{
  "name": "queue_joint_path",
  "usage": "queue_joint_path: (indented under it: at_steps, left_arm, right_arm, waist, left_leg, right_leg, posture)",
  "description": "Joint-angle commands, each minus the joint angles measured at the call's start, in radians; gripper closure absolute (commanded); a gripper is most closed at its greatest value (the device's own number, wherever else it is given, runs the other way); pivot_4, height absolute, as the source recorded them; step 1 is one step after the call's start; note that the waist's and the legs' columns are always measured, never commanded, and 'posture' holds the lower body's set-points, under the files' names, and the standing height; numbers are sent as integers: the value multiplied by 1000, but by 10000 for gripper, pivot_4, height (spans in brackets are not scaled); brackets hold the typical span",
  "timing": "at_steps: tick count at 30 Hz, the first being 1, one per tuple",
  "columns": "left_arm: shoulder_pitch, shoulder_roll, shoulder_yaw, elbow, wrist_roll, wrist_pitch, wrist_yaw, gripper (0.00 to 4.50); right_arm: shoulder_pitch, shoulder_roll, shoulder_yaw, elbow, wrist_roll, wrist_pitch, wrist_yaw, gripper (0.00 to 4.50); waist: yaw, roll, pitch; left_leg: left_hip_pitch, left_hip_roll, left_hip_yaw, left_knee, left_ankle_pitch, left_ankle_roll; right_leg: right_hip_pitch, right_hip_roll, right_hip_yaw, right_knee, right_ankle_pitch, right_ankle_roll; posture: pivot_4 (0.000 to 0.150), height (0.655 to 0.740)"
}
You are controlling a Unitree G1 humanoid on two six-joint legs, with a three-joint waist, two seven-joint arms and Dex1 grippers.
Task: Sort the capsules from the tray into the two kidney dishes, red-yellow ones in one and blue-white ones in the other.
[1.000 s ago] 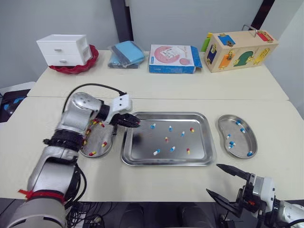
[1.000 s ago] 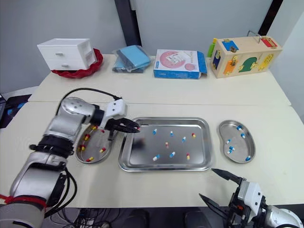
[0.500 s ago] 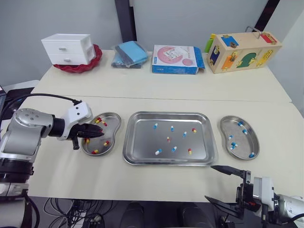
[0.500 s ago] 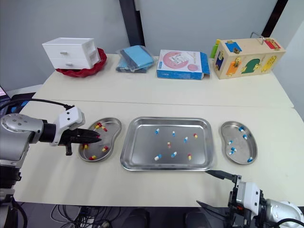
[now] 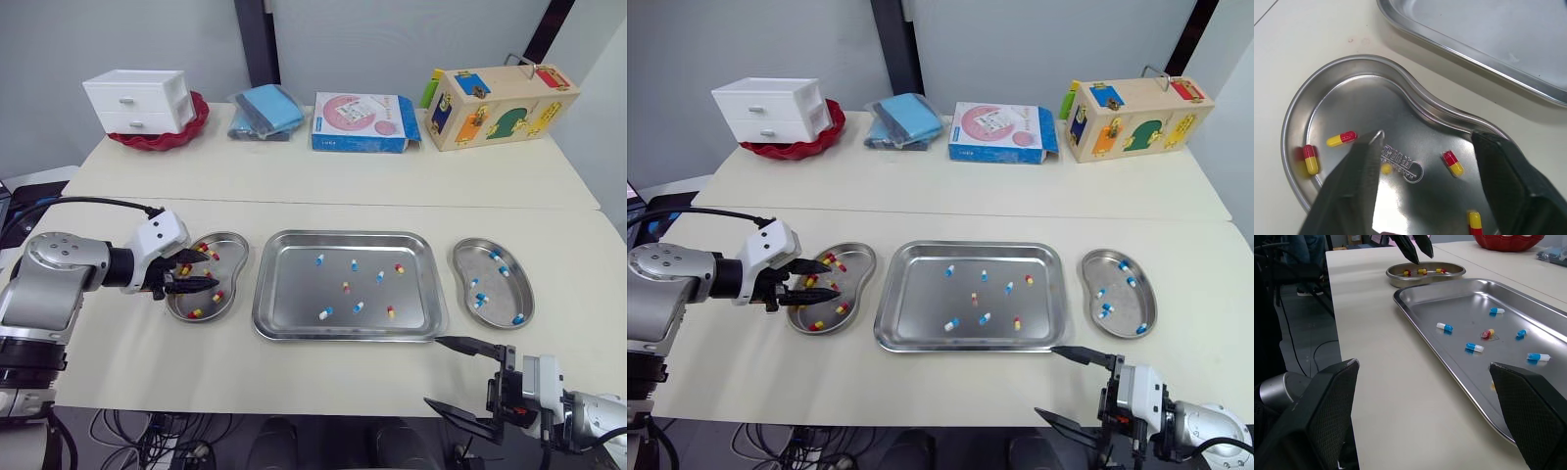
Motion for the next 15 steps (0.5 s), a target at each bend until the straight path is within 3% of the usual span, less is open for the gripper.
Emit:
queue_joint_path:
  at_steps: [1,2,9,15]
  left_arm:
    - [-12,14,16,3,-12,-12,6,2302]
    - [-11,14,16,3,-12,-12,6,143]
    - [-24,4,21,43,-31,-8,-3,143]
    - [-30,11,82,87,-144,88,-45,143]
  right_arm:
    - [11,1,-20,-20,18,-5,-4,0]
    - [13,2,-21,-21,18,-5,-5,0]
    - [10,4,-21,-26,13,-1,-25,0]
    - [7,-1,-50,-22,24,14,-49,0]
  waist:
    - [0,0,0]
    - [0,0,0]
    - [0,0,0]
    - [0,0,0]
  left_leg:
    - [0,0,0,0,0,0]
    - [0,0,0,0,0,0]
    - [0,0,0,0,0,0]
    - [0,0,0,0,0,0]
  right_leg:
    - [0,0,0,0,0,0]
    - [0,0,0,0,0,0]
    - [0,0,0,0,0,0]
    - [0,0,0,0,0,0]
  posture:
    - [1500,7400]
    - [1500,7400]
    - [1500,7400]
    - [1500,7400]
